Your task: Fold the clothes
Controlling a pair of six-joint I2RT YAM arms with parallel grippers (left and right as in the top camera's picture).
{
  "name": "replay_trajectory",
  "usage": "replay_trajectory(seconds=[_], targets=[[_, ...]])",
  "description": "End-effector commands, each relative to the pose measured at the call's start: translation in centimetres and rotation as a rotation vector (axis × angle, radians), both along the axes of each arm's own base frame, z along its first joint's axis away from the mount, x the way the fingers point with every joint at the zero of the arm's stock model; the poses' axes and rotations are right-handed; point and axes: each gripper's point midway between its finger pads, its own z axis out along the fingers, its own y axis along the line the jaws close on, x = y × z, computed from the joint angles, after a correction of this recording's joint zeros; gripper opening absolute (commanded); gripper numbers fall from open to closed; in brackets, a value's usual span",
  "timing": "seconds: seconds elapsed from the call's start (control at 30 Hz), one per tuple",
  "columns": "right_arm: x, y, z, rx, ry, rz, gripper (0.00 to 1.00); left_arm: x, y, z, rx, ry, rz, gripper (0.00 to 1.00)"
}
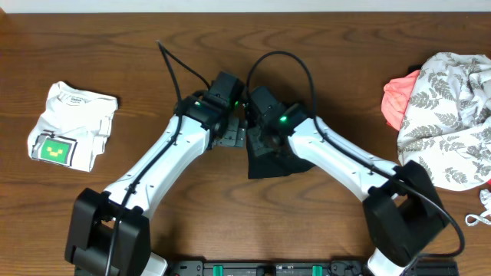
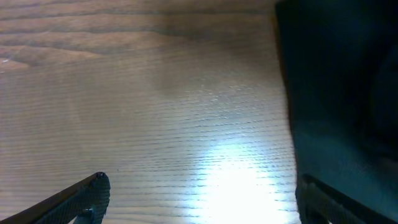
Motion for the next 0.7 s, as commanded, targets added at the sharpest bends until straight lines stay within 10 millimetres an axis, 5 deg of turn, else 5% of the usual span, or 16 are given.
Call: replay_trajectory(seconds=[0.0,0.33,0.53,0.67], targets=[[-0.8,2.5,-0.1,0.031,-0.004,0.041,0.17,0.1,-1.0,1.1,-0.042,-0.021,-0.006,0.96],[0.1,2.8,1.8,0.062,-0.049,0.048,0.23,0.2,-0.9,1.1,-0.040,-0.024,-0.004,0.96],[1.9,2.8,9.0,0.148,-0.179,0.052,0.24,0.2,-0.9,1.1,-0.039,-0.024,-0.004,0.96],[3.5,0.0,13.7,0.171,-0.292,-0.025,0.26,0.2,-0.9,1.1,-0.039,-0.024,-0.004,0.96]])
